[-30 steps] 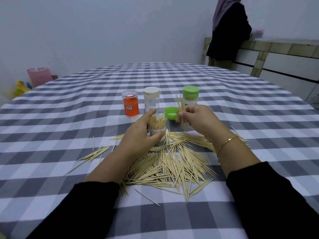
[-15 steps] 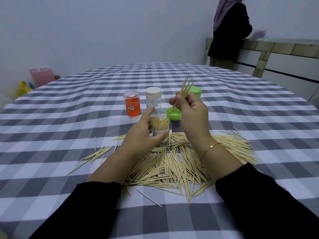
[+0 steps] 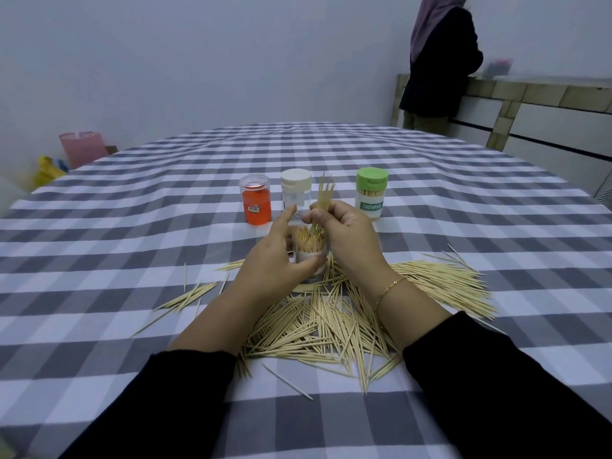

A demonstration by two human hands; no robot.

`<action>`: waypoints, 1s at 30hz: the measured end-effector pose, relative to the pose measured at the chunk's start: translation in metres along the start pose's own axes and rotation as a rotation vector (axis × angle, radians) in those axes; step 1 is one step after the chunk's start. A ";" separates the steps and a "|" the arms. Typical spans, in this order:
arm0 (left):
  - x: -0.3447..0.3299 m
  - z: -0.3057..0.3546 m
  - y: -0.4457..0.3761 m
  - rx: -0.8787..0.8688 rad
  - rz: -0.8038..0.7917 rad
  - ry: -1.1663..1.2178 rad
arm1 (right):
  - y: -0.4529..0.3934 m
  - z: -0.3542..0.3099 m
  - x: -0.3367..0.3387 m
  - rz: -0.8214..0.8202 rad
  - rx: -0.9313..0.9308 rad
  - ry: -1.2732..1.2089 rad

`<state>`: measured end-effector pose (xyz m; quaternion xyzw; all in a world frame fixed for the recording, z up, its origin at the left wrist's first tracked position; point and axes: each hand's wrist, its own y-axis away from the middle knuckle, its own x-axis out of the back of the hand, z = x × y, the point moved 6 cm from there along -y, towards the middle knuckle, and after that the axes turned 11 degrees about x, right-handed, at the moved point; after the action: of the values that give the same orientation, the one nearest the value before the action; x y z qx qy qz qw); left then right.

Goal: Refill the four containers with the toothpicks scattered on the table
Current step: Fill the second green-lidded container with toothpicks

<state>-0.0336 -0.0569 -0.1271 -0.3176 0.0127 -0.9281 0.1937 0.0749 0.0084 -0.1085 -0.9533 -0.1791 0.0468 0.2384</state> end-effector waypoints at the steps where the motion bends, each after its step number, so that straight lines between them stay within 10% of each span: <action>1: 0.000 0.001 0.000 -0.001 -0.002 0.003 | 0.000 0.001 -0.001 -0.017 -0.011 0.011; 30: 0.008 0.005 -0.001 0.065 -0.012 0.352 | 0.006 0.005 -0.002 -0.133 -0.140 0.025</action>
<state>-0.0364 -0.0584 -0.1181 -0.1437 0.0146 -0.9705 0.1933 0.0737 0.0054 -0.1158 -0.9542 -0.2419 0.0063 0.1759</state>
